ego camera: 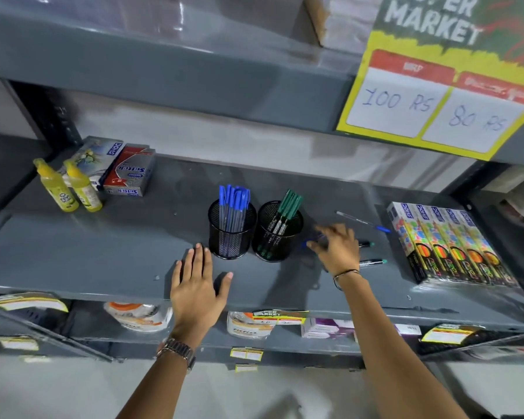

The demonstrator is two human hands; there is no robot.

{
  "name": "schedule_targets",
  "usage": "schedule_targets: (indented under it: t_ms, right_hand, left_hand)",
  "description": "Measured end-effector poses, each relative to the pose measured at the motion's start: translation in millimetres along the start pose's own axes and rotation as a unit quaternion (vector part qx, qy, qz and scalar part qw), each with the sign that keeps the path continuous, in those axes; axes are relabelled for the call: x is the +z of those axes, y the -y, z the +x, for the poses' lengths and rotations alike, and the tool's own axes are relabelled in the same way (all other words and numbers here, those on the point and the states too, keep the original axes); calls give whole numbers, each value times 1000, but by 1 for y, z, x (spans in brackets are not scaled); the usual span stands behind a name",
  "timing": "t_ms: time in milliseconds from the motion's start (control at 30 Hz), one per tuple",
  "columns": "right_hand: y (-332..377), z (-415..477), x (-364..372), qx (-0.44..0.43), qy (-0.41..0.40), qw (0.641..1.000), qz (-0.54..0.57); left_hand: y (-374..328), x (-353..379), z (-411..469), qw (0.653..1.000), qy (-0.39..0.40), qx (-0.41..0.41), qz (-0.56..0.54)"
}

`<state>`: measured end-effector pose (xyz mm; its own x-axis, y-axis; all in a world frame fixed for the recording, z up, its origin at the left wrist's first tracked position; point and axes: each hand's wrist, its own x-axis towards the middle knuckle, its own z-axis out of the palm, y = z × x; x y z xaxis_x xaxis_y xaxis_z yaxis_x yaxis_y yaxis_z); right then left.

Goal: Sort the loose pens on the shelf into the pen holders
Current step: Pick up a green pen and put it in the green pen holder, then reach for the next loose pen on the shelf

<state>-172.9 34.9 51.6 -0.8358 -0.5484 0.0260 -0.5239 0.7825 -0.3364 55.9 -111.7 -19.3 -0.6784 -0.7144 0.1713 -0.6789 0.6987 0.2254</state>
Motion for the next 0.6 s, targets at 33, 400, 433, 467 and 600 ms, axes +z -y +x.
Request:
schedule_targets:
  t_ms: [33, 400, 433, 467, 600]
  right_hand:
    - [-1, 2, 3, -21, 34, 999, -24]
    - [-8, 17, 5, -142, 37, 989, -21]
    - [-8, 17, 2, -152, 7, 988, -12]
    - [-8, 18, -2, -160, -28, 987, -5]
    - [-4, 24, -25, -196, -199, 960, -10]
  left_hand:
    - [0, 0, 0, 1000, -3, -1, 1]
    - [-2, 0, -1, 1000, -19, 2, 16]
    - [-2, -1, -1, 1000, -19, 1, 16]
    - [-3, -2, -1, 1000, -17, 0, 15]
    - [-3, -3, -1, 1000, -10, -4, 10]
